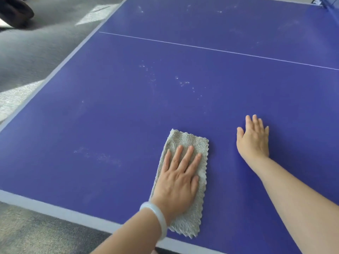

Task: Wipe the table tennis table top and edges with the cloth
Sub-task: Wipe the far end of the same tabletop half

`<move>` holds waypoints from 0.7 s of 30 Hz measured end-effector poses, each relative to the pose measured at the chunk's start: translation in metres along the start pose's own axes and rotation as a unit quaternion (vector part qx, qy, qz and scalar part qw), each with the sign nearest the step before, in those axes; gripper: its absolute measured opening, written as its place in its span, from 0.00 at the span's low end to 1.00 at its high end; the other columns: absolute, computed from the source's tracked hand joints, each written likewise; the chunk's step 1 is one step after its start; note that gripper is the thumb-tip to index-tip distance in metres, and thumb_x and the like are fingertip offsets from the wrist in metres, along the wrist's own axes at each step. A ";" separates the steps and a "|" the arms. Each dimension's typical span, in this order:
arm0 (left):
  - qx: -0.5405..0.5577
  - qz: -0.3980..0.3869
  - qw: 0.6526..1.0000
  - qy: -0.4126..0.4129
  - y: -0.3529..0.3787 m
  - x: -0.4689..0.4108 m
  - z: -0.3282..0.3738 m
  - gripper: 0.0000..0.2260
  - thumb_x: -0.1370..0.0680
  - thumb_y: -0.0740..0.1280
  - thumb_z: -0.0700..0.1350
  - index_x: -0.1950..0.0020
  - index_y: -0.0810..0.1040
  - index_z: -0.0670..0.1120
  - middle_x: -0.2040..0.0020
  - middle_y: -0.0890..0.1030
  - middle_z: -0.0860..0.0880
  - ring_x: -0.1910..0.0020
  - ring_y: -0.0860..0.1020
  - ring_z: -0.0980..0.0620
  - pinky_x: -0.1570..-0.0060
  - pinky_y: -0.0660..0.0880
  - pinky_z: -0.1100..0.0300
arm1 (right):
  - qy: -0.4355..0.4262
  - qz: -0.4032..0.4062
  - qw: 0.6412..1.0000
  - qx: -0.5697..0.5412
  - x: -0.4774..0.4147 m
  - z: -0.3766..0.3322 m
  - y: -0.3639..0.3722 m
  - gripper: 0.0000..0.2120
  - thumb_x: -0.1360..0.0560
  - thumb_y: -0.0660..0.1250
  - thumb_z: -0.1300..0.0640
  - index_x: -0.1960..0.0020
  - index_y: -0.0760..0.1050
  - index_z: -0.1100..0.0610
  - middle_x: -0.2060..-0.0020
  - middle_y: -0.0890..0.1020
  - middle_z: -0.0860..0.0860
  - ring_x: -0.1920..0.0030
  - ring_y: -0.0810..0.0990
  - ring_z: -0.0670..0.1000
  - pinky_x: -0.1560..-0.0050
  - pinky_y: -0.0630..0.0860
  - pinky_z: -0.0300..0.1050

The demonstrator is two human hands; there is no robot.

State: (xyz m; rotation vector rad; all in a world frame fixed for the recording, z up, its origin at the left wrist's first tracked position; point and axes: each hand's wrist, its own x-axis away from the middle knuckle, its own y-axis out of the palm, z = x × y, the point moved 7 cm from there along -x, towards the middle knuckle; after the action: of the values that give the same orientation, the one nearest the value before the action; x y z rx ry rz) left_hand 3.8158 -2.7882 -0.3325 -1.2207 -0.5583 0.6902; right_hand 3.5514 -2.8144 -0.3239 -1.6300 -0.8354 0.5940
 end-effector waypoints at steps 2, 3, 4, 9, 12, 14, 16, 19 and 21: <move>-0.024 -0.005 1.000 0.005 -0.004 -0.035 -0.011 0.26 0.17 0.46 0.56 0.19 0.45 0.58 0.18 0.45 0.55 0.20 0.39 0.45 0.24 0.37 0.43 | 0.031 0.018 0.999 0.002 -0.008 0.010 0.001 0.27 0.15 0.51 0.50 0.19 0.52 0.59 0.19 0.54 0.56 0.19 0.50 0.55 0.21 0.44 0.57; -0.034 -0.009 0.999 -0.010 -0.006 -0.055 -0.020 0.26 0.17 0.45 0.57 0.19 0.44 0.59 0.18 0.44 0.55 0.20 0.39 0.44 0.24 0.36 0.43 | 0.036 0.028 0.999 0.003 -0.008 0.012 0.002 0.27 0.15 0.51 0.50 0.19 0.53 0.59 0.19 0.55 0.56 0.19 0.50 0.55 0.21 0.44 0.58; -0.038 -0.013 0.998 -0.038 -0.008 -0.074 -0.029 0.26 0.17 0.45 0.57 0.19 0.44 0.59 0.19 0.43 0.55 0.20 0.38 0.44 0.24 0.36 0.43 | 0.036 0.035 0.999 0.006 -0.008 0.012 0.003 0.28 0.15 0.51 0.49 0.19 0.54 0.59 0.19 0.55 0.55 0.19 0.51 0.55 0.21 0.44 0.57; -0.024 0.019 0.996 -0.085 -0.008 -0.092 -0.017 0.26 0.17 0.45 0.55 0.18 0.45 0.54 0.18 0.45 0.52 0.20 0.41 0.44 0.23 0.41 0.41 | 0.041 0.036 0.997 -0.047 -0.009 0.016 0.003 0.26 0.15 0.47 0.47 0.20 0.57 0.55 0.19 0.56 0.52 0.19 0.51 0.50 0.20 0.42 0.53; -0.010 0.004 0.997 0.077 0.010 -0.056 0.053 0.27 0.19 0.51 0.53 0.19 0.55 0.52 0.19 0.54 0.50 0.20 0.48 0.44 0.24 0.49 0.40 | 0.040 0.047 0.992 -0.108 -0.009 0.017 0.003 0.25 0.15 0.49 0.47 0.21 0.62 0.55 0.20 0.59 0.51 0.20 0.52 0.48 0.20 0.41 0.50; -0.010 -0.023 0.988 0.150 0.020 -0.048 0.071 0.27 0.19 0.53 0.54 0.19 0.54 0.53 0.19 0.54 0.52 0.20 0.48 0.45 0.24 0.48 0.41 | 0.035 0.044 0.991 -0.118 -0.008 0.017 0.005 0.25 0.15 0.49 0.47 0.21 0.62 0.55 0.20 0.58 0.51 0.20 0.52 0.48 0.20 0.40 0.50; -0.036 -0.025 0.984 0.172 0.015 -0.071 0.056 0.27 0.18 0.52 0.54 0.19 0.54 0.55 0.19 0.53 0.53 0.20 0.49 0.47 0.23 0.46 0.43 | 0.029 0.042 0.992 -0.119 -0.009 0.017 0.006 0.25 0.15 0.49 0.47 0.21 0.62 0.55 0.20 0.58 0.51 0.20 0.52 0.48 0.20 0.40 0.50; -0.066 -0.010 0.996 0.066 -0.006 -0.131 -0.007 0.26 0.18 0.50 0.55 0.19 0.52 0.57 0.19 0.52 0.53 0.20 0.48 0.48 0.22 0.44 0.45 | 0.027 0.043 0.994 -0.095 -0.009 0.018 0.006 0.26 0.15 0.49 0.46 0.21 0.61 0.55 0.20 0.58 0.51 0.19 0.51 0.48 0.20 0.41 0.51; -0.053 0.004 0.997 -0.050 -0.020 -0.160 -0.055 0.26 0.17 0.49 0.54 0.19 0.49 0.57 0.18 0.49 0.53 0.20 0.45 0.49 0.23 0.41 0.47 | 0.026 0.043 0.997 -0.062 -0.009 0.017 0.007 0.27 0.16 0.49 0.45 0.20 0.59 0.55 0.20 0.57 0.51 0.19 0.51 0.50 0.20 0.43 0.53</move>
State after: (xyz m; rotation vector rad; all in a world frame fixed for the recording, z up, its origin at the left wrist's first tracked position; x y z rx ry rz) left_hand 3.7507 -2.9460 -0.3305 -1.2922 -0.6797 0.7398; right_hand 3.5343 -2.8111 -0.3353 -1.7937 -0.7809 0.5670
